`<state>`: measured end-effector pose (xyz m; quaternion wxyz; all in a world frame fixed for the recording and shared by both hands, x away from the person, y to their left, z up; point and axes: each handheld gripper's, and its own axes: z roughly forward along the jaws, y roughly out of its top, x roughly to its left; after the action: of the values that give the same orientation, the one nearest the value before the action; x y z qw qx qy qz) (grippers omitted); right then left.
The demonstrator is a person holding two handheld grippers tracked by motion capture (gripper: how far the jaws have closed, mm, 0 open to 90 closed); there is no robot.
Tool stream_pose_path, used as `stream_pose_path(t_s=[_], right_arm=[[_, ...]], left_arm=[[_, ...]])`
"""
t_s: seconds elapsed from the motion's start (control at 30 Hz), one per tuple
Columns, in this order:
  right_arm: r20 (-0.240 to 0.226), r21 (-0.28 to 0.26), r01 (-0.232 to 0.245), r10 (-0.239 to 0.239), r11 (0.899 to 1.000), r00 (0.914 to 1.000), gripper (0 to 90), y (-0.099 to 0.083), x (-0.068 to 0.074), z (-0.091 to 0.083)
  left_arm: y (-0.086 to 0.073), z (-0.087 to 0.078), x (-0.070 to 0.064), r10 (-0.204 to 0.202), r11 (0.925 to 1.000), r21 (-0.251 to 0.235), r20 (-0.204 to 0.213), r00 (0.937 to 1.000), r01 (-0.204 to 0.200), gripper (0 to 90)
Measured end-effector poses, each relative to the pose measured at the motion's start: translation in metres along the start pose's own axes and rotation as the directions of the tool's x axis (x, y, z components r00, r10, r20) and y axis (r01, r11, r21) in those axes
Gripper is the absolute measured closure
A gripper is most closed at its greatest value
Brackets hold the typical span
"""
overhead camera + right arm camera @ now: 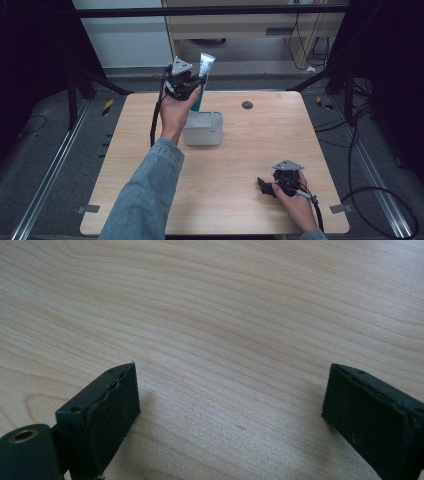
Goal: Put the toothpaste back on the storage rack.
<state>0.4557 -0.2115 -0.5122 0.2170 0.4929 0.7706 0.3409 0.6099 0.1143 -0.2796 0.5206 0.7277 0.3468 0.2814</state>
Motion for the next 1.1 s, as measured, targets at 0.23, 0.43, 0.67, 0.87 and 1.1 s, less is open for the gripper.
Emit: stream_pose_path(t_s=[0.23, 0.43, 0.67, 0.87, 1.1], right_arm=[[0.002, 0.001, 0.003, -0.003, 1.0, 1.0, 8.3, 0.0, 0.0, 0.0], [0.002, 0.001, 0.003, -0.003, 1.0, 1.0, 8.3, 0.0, 0.0, 0.0], [0.002, 0.002, 0.001, -0.001, 1.0, 1.0, 8.3, 0.0, 0.0, 0.0], [0.002, 0.002, 0.001, -0.001, 1.0, 1.0, 8.3, 0.0, 0.0, 0.0], [0.002, 0.002, 0.002, -0.002, 1.0, 1.0, 8.3, 0.0, 0.0, 0.0]], left_arm=[[-0.006, 0.005, 0.004, -0.016, 0.9999, -0.003, 0.005, 0.9999, 0.016, 78.8], [-0.013, 0.007, 0.005, -0.033, 0.9992, -0.021, 0.009, 0.9994, 0.033, 78.8], [-0.024, 0.008, 0.004, -0.042, 0.9967, -0.069, -0.003, 0.9991, 0.042, 78.8], [-0.033, 0.011, 0.002, -0.04, 0.9951, -0.09, -0.003, 0.9992, 0.04, 78.8], [-0.039, 0.019, 0.002, -0.039, 0.996, -0.081, -0.005, 0.9992, 0.038, 78.7]])
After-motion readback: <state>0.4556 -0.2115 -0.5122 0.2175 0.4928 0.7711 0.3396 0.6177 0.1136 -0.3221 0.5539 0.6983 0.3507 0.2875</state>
